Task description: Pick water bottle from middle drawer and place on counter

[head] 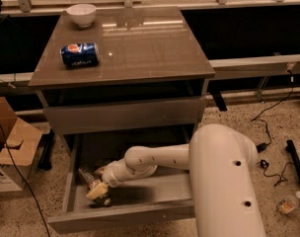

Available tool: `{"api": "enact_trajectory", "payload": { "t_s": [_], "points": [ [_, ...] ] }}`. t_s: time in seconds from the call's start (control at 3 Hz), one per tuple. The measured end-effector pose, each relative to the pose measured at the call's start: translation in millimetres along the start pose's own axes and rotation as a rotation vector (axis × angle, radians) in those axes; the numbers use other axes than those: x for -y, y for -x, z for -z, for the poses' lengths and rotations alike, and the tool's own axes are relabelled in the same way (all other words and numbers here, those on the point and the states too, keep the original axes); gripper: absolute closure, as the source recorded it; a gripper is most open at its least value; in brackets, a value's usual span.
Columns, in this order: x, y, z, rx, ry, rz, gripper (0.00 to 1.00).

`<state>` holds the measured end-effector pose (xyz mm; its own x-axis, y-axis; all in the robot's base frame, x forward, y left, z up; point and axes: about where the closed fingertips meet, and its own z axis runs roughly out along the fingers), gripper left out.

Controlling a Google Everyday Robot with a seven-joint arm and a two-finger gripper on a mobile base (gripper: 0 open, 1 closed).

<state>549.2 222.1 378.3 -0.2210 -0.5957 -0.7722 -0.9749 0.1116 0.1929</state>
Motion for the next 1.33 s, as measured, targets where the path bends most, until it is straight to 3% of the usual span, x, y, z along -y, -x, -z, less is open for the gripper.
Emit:
{"api": "enact_trajectory", "payload": {
  "t_s": [0.67,1.0,1.33],
  "points": [
    [3.0,1.9,11.4,-0.014,-0.031,0.015,0.89],
    [3.0,1.8,11.4,-0.014,-0.031,0.015,1.0],
    [5.9,-5.7,13.6,-0.035,0.003,0.021,1.0]
  ]
}}
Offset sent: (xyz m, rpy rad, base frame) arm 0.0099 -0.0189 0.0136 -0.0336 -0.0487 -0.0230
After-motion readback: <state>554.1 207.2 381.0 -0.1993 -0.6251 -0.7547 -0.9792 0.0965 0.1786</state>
